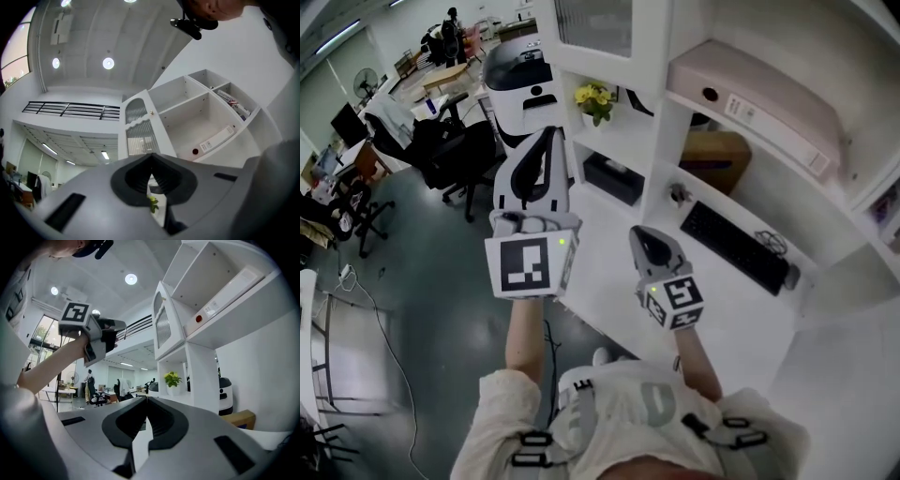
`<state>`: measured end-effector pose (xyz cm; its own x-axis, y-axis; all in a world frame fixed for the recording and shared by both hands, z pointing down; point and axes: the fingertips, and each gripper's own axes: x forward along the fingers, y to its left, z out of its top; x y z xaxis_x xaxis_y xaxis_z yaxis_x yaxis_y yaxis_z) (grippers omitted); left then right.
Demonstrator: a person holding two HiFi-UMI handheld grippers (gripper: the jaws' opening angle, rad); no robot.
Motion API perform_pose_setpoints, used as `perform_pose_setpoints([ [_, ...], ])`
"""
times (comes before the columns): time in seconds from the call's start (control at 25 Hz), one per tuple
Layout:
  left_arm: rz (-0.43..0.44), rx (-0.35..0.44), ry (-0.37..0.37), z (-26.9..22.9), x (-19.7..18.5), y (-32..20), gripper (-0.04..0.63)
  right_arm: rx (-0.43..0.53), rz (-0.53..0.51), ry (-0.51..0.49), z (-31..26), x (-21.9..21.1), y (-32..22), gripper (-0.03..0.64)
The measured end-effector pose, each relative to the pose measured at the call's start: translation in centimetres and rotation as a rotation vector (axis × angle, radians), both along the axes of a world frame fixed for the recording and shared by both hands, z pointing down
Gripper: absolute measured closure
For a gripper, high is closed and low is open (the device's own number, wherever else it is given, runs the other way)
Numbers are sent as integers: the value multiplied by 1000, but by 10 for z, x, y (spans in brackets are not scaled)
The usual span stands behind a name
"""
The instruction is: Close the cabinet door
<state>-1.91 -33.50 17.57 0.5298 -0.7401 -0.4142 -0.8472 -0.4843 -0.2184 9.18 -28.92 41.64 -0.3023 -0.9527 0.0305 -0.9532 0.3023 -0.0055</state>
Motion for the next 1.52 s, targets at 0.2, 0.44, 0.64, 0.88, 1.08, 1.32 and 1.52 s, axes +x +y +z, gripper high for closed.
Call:
perform_pose_setpoints([
  [0.2,-48,-149,33,83,-31,15,589,9,-4,-4,0,-2,8,612],
  [0.44,-122,-290,73,153,-50,18,589,37,26,26,-1,-6,13,612],
  [0.64,-144,-375,37,199,-53,24,589,47,52,23,0,-2,12,612],
  [0.88,-145,-394,20,215,-49,29,589,33,28,59,-2,-12,12,612],
  [1.08,-140,-396,23,216,-46,29,590,54,34,43,-6,-11,15,612],
  [1.32,-115,-410,10,219,-36,30,591,44,44,49,-8,-5,15,612],
  [1.52,-106,-424,36,219,-38,28,590,54,60,35,-5,3,13,612],
])
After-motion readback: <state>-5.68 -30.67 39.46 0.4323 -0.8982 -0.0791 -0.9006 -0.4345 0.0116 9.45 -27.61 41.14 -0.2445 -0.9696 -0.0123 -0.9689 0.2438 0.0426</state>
